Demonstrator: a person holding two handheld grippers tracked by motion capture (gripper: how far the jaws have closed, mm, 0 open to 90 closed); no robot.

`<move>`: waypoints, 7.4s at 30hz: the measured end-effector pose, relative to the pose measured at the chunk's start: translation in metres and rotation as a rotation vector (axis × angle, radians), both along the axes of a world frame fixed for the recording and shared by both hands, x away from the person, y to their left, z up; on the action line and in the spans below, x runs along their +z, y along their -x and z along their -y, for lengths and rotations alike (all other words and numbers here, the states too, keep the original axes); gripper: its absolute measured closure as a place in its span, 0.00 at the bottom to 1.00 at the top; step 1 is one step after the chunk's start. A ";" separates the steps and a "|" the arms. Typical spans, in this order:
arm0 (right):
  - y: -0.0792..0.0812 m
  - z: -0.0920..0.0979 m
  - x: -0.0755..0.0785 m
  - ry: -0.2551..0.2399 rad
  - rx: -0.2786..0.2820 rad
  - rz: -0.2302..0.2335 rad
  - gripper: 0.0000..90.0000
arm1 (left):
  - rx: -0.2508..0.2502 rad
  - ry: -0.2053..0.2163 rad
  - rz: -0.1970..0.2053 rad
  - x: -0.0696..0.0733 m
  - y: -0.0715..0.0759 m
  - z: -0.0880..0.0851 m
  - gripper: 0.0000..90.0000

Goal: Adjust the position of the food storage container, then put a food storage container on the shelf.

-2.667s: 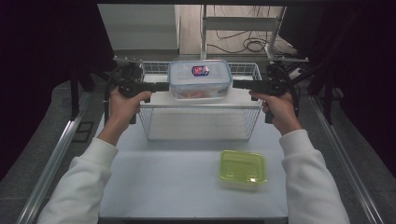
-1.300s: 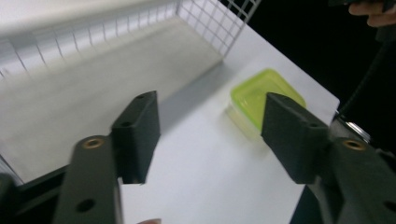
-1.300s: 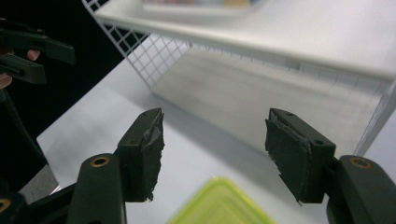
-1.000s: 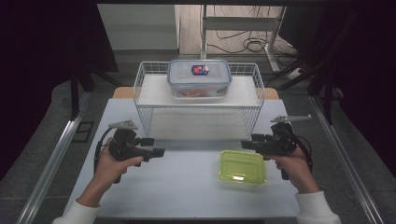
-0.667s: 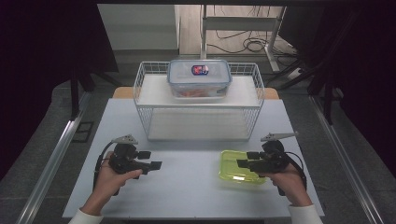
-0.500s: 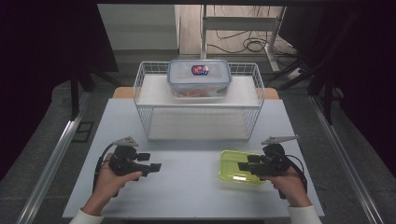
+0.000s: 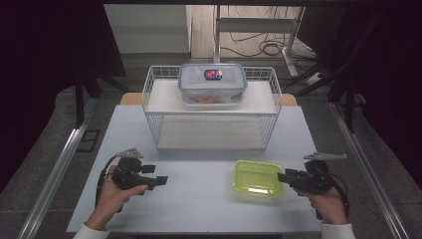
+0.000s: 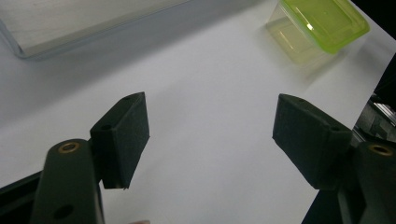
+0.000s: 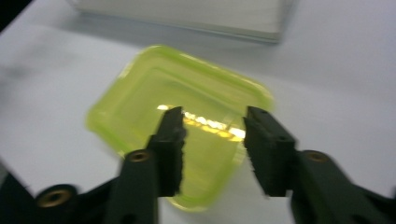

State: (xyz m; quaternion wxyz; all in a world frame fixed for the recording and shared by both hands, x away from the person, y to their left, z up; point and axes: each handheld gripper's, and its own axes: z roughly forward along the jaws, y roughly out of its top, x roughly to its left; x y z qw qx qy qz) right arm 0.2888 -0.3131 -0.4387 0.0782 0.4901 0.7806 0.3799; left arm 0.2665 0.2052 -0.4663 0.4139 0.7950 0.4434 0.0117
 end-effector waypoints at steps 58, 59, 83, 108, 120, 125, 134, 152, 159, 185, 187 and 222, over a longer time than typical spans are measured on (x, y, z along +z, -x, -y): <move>-0.018 -0.110 -0.047 0.215 0.177 -0.008 0.99 | -0.003 -0.015 -0.030 -0.010 -0.005 -0.001 0.27; -0.017 -0.112 -0.047 0.213 0.180 -0.011 0.99 | -0.004 -0.015 -0.031 -0.010 -0.005 -0.001 0.27; -0.016 -0.094 -0.038 0.088 0.130 0.018 0.97 | 0.020 0.020 -0.045 -0.010 -0.005 0.000 0.24; -0.017 -0.084 -0.035 -0.056 0.125 -0.042 0.37 | 0.018 0.038 -0.071 -0.016 -0.008 0.011 0.23; -0.018 -0.091 -0.036 -0.077 0.137 -0.054 0.37 | 0.035 0.114 -0.090 -0.020 -0.021 0.029 0.24; -0.020 -0.095 -0.037 -0.094 0.137 -0.055 0.37 | 0.036 0.135 -0.117 -0.026 -0.029 0.037 0.26; -0.023 -0.103 -0.041 -0.094 0.147 -0.064 0.37 | 0.026 0.180 -0.200 -0.040 -0.040 0.050 0.33; -0.031 -0.113 -0.061 -0.137 0.170 -0.137 0.41 | -0.020 0.283 -0.311 -0.058 -0.043 0.059 0.49; -0.032 -0.117 -0.065 -0.167 0.179 -0.164 0.51 | -0.027 0.287 -0.314 -0.060 -0.042 0.062 0.60; -0.014 -0.105 -0.058 -0.295 0.154 -0.153 0.88 | -0.011 0.285 -0.193 -0.051 -0.010 0.061 0.86; -0.013 -0.105 -0.058 -0.290 0.159 -0.141 0.88 | -0.015 0.277 -0.179 -0.050 -0.009 0.061 0.87; -0.007 -0.106 -0.013 -0.286 0.227 0.042 0.88 | -0.069 0.259 -0.003 0.003 -0.004 0.056 0.87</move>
